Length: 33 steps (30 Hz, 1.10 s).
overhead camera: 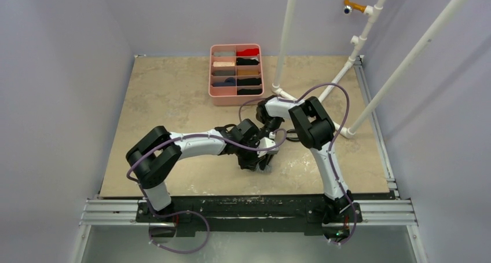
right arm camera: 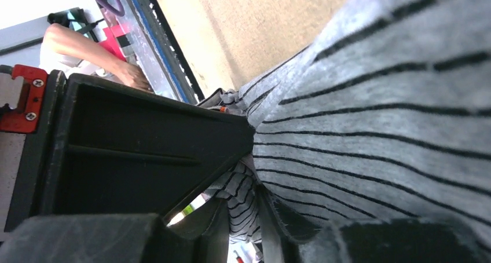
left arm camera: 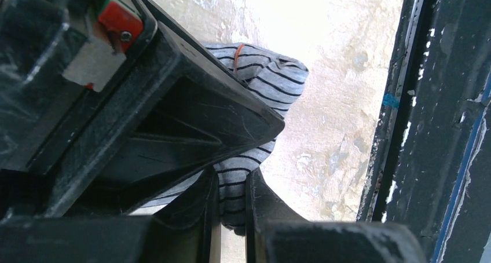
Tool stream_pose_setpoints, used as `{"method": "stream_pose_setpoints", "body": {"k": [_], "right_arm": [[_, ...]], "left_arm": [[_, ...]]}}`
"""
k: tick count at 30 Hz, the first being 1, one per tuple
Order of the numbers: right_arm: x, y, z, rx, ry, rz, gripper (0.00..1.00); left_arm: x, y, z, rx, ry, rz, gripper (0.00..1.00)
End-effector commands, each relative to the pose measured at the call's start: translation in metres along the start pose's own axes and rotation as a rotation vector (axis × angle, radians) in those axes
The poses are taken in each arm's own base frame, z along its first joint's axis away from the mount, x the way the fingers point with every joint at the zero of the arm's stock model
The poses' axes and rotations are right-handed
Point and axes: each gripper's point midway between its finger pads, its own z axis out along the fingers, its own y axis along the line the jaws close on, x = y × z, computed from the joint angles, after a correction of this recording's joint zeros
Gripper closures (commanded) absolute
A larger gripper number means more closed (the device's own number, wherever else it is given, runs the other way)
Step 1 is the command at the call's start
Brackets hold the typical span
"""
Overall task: Roll the underwear
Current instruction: Roll the underwear to the center of the board.
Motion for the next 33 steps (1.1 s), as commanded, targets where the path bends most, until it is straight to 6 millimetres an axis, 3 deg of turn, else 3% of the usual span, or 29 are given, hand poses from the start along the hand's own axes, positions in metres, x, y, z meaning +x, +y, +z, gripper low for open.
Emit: {"method": "stream_pose_setpoints", "body": {"k": [1, 8, 20, 33], "right_arm": [[-0.028, -0.081, -0.002, 0.284, -0.054, -0.239, 0.72], [-0.027, -0.073, -0.018, 0.252, -0.118, -0.231, 0.61], [-0.025, -0.064, -0.052, 0.219, -0.227, -0.230, 0.59], [-0.011, -0.057, -0.070, 0.146, -0.292, -0.236, 0.59]], "left_arm": [[0.014, -0.001, 0.017, 0.027, 0.051, -0.022, 1.00], [0.024, 0.003, 0.019, 0.022, 0.103, -0.054, 1.00], [0.029, 0.006, 0.017, 0.005, 0.130, -0.063, 1.00], [0.033, 0.012, 0.018, -0.009, 0.147, -0.083, 1.00]]}}
